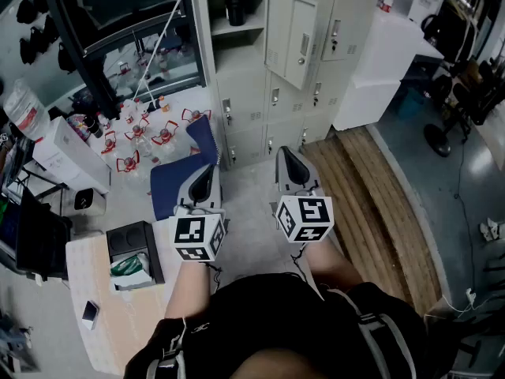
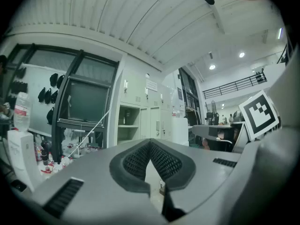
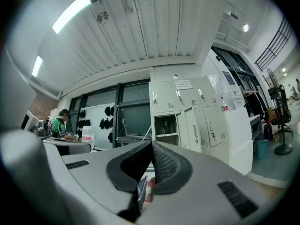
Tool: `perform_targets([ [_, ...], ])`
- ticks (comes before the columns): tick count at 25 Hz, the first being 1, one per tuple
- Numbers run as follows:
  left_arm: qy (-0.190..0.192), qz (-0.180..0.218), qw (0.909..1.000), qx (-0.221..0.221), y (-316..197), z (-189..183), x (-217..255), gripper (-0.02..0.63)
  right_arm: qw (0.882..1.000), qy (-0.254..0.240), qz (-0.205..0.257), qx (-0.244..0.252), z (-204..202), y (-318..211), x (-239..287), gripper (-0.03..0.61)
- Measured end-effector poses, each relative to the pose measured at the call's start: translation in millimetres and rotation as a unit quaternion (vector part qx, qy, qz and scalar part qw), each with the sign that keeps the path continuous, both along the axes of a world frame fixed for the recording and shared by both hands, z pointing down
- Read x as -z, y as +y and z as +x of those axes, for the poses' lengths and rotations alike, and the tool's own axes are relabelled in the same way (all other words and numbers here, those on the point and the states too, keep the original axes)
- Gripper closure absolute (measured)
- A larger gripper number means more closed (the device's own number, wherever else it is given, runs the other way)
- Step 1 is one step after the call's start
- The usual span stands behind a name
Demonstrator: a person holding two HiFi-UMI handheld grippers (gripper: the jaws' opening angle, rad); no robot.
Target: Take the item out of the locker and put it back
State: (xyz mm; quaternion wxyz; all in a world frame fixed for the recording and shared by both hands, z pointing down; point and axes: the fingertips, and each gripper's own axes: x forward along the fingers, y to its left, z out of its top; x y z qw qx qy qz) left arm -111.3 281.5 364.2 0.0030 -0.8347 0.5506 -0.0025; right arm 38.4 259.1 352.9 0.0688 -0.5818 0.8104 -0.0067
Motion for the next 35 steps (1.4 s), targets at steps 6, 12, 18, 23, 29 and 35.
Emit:
perform_targets([
  [6, 0.006, -0.001, 1.0000, 0.000, 4.5, 10.9, 1.1, 0.601, 1.000, -0.013, 0.003, 0.010, 9.3, 3.7, 2.5, 0.565],
  [12, 0.004, -0.003, 1.0000, 0.005, 7.9, 31.5, -4.1, 0.601, 1.000, -0.014, 0.003, 0.020, 27.3, 5.0, -2.0, 0.565],
  [18, -0.001, 0.001, 1.0000, 0.008, 9.0, 53.9, -5.5, 0.601, 0.999, -0.013, 0.007, 0.030, 46.1, 4.2, -1.8, 0.565],
  [23, -0.004, 0.014, 0.9999, 0.005, 2.0, 71.4, -2.1, 0.601, 0.999, -0.012, 0.018, 0.033, 57.8, -1.1, 0.7, 0.565],
  [29, -0.006, 0.034, 0.9994, 0.003, -21.0, 82.1, -0.6, 0.601, 0.999, -0.006, 0.031, 0.037, 63.4, -24.6, -1.5, 0.565],
  [35, -0.004, 0.049, 0.9988, -0.009, -77.9, 85.0, -1.6, 0.601, 0.999, 0.004, 0.042, 0.030, 60.6, -77.6, -3.8, 0.565],
])
